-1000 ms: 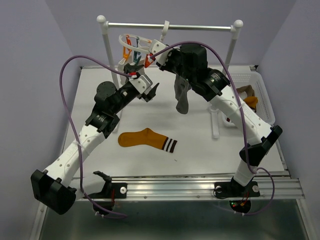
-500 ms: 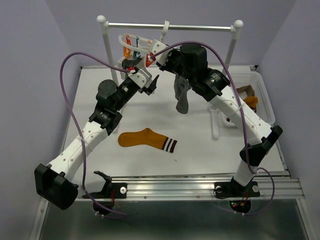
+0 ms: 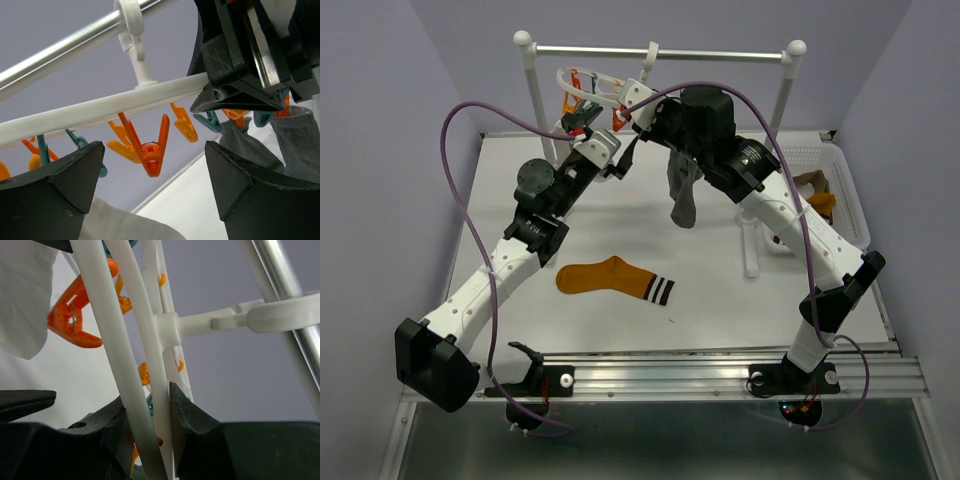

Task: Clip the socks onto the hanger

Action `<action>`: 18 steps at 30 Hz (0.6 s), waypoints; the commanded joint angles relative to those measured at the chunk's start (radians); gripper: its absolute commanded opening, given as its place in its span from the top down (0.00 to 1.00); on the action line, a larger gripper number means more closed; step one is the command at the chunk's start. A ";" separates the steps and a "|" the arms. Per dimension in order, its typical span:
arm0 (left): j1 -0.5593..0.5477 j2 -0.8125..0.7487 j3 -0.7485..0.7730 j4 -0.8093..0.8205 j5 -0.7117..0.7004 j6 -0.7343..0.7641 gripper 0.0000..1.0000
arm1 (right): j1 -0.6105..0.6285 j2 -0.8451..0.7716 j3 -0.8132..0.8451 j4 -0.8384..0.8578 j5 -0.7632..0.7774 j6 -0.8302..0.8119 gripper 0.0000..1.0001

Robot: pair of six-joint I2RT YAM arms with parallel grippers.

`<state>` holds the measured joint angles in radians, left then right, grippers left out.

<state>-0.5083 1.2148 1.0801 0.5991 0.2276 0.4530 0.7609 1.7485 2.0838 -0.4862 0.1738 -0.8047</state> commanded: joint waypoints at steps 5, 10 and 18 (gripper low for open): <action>0.005 0.018 0.066 0.156 -0.057 -0.022 0.13 | 0.005 -0.030 0.007 0.029 -0.030 0.045 0.78; 0.004 0.057 0.099 0.146 -0.051 -0.025 0.17 | 0.005 -0.033 0.007 0.031 -0.031 0.048 0.78; 0.005 0.061 0.109 0.160 -0.050 -0.046 0.25 | 0.005 -0.040 -0.001 0.031 -0.031 0.048 0.78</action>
<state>-0.5083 1.2999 1.1389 0.6701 0.1852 0.4221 0.7609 1.7485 2.0838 -0.4843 0.1562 -0.7883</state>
